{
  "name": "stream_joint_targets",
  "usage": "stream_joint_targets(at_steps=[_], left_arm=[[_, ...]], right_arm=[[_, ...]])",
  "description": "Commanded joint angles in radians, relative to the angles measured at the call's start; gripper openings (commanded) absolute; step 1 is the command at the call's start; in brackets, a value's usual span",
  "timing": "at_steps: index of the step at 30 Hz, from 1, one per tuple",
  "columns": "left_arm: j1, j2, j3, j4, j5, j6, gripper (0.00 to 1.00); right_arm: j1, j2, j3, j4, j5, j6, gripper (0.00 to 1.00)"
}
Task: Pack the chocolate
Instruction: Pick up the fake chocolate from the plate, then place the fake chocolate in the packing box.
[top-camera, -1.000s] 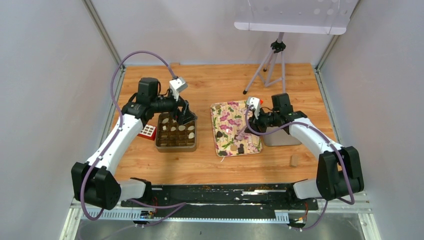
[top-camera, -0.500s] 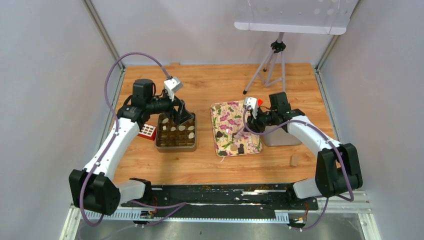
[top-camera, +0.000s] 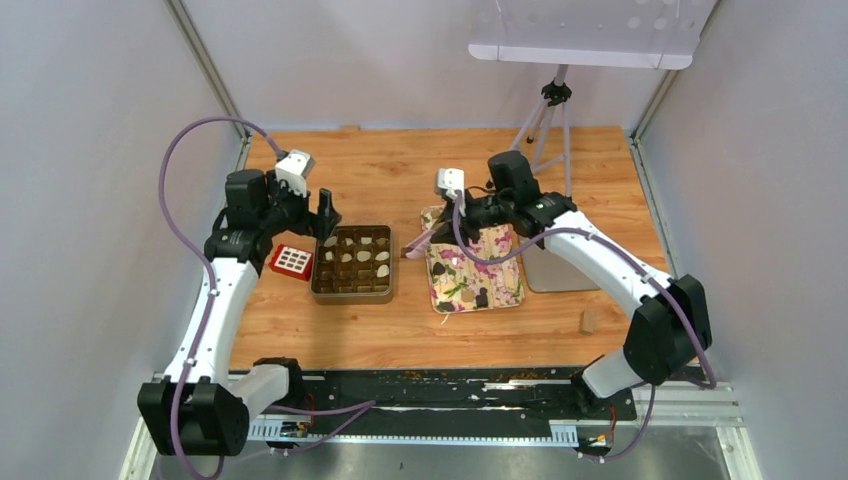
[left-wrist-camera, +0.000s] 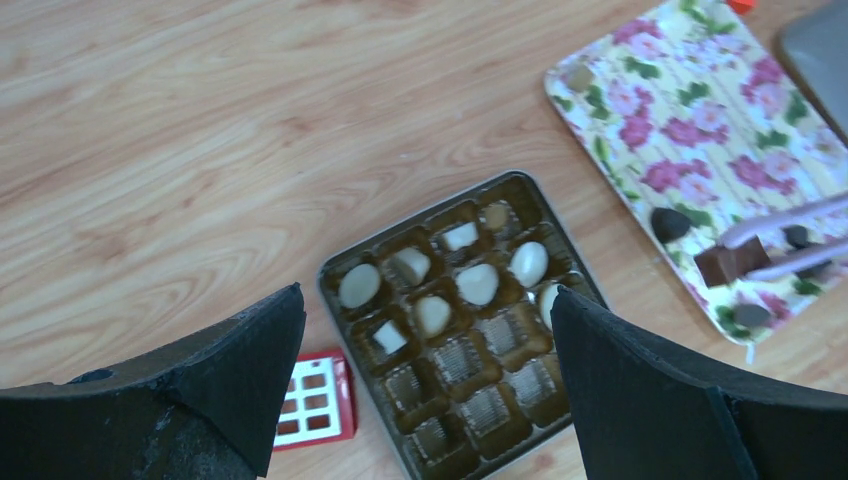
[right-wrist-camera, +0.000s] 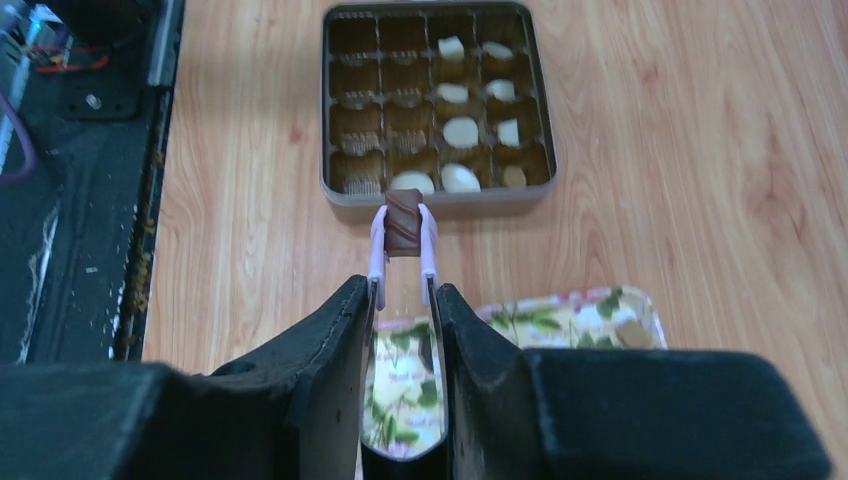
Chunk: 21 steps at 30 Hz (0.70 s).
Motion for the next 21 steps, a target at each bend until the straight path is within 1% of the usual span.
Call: stream_joint_targets(at_steps=[1, 5, 9, 10, 13, 15, 17, 21], left_arm=[[0.016, -0.081, -0.013, -0.002, -0.163, 0.005, 1.00], [0.016, -0.104, -0.019, -0.025, -0.235, 0.032, 1.00], [0.016, -0.073, 0.014, -0.069, -0.286, 0.016, 1.00], [0.044, -0.060, 0.030, -0.089, -0.292, 0.015, 1.00], [0.073, -0.024, 0.074, -0.146, -0.309, -0.015, 1.00], [0.092, 0.000, 0.093, -0.190, -0.318, -0.005, 1.00], [0.111, 0.008, 0.090, -0.210, -0.350, 0.000, 1.00], [0.127, -0.006, 0.067, -0.211, -0.369, 0.024, 1.00]], right_arm=[[0.044, 0.080, 0.125, 0.099, -0.063, 0.092, 0.12], [0.059, 0.147, 0.212, 0.159, -0.072, 0.160, 0.12], [0.068, 0.214, 0.295, 0.169, -0.089, 0.177, 0.13], [0.068, 0.228, 0.313, 0.172, -0.091, 0.181, 0.13], [0.071, 0.262, 0.343, 0.195, -0.093, 0.209, 0.13], [0.079, 0.279, 0.355, 0.203, -0.095, 0.217, 0.13], [0.088, 0.289, 0.356, 0.209, -0.097, 0.216, 0.13], [0.109, 0.322, 0.368, 0.209, -0.104, 0.200, 0.13]])
